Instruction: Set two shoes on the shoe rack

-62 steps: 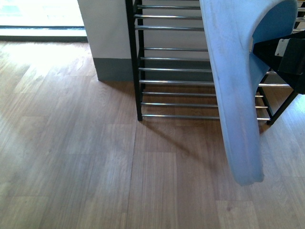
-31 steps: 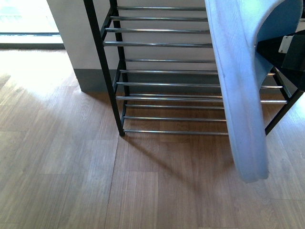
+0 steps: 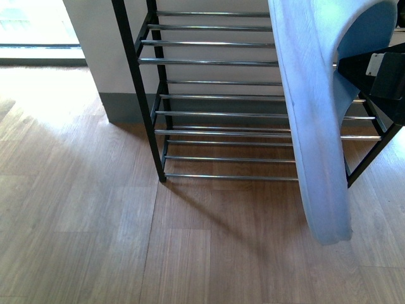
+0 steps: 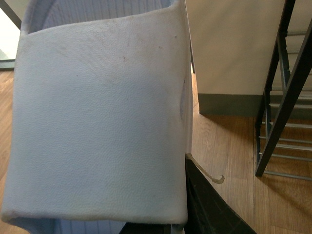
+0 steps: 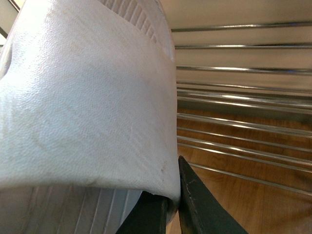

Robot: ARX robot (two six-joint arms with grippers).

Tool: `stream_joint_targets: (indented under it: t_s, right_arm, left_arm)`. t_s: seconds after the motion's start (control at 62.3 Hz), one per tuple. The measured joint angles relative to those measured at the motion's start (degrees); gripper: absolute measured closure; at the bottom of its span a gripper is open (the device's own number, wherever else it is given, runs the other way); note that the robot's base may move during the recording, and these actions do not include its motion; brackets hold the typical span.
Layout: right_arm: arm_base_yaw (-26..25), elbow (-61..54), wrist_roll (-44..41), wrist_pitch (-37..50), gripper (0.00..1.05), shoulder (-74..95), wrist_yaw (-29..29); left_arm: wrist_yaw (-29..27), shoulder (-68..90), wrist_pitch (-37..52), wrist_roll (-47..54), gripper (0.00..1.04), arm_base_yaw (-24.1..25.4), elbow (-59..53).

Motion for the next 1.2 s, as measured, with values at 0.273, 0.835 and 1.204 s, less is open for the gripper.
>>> stream_joint_targets:
  t_s: [0.273, 0.835, 1.204]
  right_arm:
    - [0.0, 0.0, 0.04, 0.0, 1.03, 0.0, 0.02]
    - [0.0, 0.0, 0.04, 0.0, 1.03, 0.0, 0.04]
    - [0.57, 0.7, 1.36, 8.66, 1.03, 3.43, -4.7]
  left_arm:
    - [-0.04, 0.0, 0.0, 0.0, 1.03, 0.0, -0.02]
    - [-0.02, 0.0, 0.0, 0.0, 1.03, -0.02, -0.15]
    - [-0.04, -0.04, 0.0, 0.0, 1.03, 0.0, -0.15]
